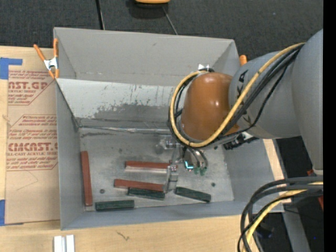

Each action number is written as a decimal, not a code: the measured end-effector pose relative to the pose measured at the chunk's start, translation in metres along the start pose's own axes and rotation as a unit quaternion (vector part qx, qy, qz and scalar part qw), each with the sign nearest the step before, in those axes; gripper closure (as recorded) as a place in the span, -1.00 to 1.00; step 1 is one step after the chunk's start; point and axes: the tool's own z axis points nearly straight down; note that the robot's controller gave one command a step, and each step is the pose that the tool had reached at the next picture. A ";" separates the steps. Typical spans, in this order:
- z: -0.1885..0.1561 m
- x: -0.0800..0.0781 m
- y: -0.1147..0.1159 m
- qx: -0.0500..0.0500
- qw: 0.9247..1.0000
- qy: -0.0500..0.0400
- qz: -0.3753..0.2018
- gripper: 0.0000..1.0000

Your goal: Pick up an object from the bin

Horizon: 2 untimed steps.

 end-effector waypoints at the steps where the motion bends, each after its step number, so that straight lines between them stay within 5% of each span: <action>1: -0.004 -0.002 0.000 0.000 1.000 -0.004 0.000 -1.00; 2: 0.063 0.028 0.036 -0.001 0.999 -0.001 0.048 1.00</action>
Offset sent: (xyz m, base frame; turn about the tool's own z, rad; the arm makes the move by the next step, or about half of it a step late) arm -0.0280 0.0341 -0.0643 0.0979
